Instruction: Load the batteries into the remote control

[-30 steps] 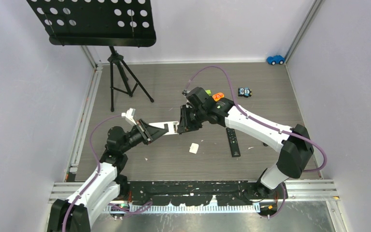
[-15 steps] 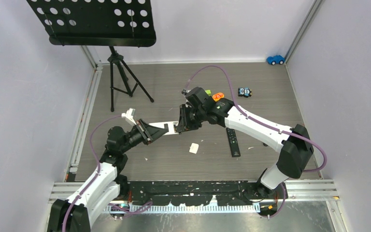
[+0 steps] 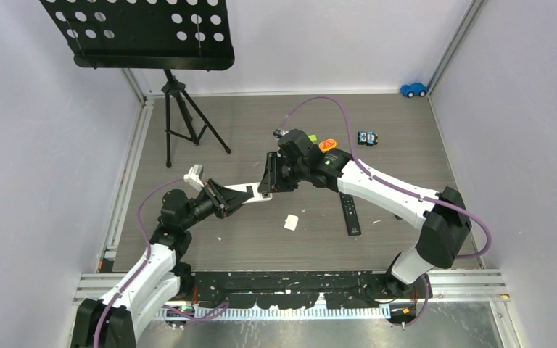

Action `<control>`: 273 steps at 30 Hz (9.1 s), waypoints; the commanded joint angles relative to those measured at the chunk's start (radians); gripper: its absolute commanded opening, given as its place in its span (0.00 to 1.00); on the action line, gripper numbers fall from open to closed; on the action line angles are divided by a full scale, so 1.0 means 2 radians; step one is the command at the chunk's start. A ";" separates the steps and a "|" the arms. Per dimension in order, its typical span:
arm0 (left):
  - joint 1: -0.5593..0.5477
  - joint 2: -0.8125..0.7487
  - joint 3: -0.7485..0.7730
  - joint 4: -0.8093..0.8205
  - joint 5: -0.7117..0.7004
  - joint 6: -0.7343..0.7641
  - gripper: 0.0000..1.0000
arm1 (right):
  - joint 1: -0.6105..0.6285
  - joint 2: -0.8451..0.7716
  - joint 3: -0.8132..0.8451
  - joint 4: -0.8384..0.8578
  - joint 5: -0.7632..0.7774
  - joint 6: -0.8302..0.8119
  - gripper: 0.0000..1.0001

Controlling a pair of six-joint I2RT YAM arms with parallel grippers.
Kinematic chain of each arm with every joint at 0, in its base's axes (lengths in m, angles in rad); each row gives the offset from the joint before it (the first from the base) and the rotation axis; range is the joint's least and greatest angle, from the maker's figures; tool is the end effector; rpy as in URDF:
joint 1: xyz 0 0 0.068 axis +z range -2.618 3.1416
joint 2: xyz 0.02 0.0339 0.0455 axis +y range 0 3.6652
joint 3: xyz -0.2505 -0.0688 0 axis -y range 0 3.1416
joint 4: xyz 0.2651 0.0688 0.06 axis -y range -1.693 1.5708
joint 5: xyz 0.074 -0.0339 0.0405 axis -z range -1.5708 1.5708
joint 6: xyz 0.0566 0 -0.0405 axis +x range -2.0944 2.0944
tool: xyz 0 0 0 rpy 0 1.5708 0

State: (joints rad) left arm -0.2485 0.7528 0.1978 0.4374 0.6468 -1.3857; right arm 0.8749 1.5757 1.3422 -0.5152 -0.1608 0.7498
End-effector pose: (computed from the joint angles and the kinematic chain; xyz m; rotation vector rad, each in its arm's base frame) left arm 0.1975 -0.0853 0.1821 -0.5524 1.9276 -1.6862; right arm 0.2419 0.3037 0.2726 -0.2465 2.5160 0.9394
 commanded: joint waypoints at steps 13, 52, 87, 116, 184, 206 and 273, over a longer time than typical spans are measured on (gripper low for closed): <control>-0.001 0.005 0.021 0.037 0.018 0.016 0.00 | 0.001 -0.009 -0.003 0.007 0.015 -0.022 0.34; -0.294 0.394 0.476 -0.502 -0.477 0.365 0.00 | -0.036 -0.047 -0.267 0.142 0.213 0.136 0.47; -0.333 0.430 0.553 -0.541 -0.585 0.410 0.00 | -0.064 -0.041 -0.299 0.095 0.296 0.170 0.50; -0.186 0.291 0.284 -0.146 -0.103 0.304 0.00 | -0.079 -0.122 -0.223 0.060 0.123 -0.021 0.08; -0.166 0.307 0.171 0.243 -0.074 -0.190 0.00 | -0.090 -0.412 -0.399 0.284 0.150 0.279 0.76; -0.166 0.301 0.179 0.244 -0.063 -0.195 0.00 | -0.090 -0.389 -0.407 0.324 0.145 0.296 0.73; -0.137 0.213 0.267 -0.066 0.131 0.154 0.00 | -0.134 -0.394 -0.362 0.303 -0.100 0.065 0.46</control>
State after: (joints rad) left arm -0.5278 1.1816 0.6788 0.3286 0.7891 -1.1503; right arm 0.6128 0.7849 0.5610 0.0761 -0.2592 0.9325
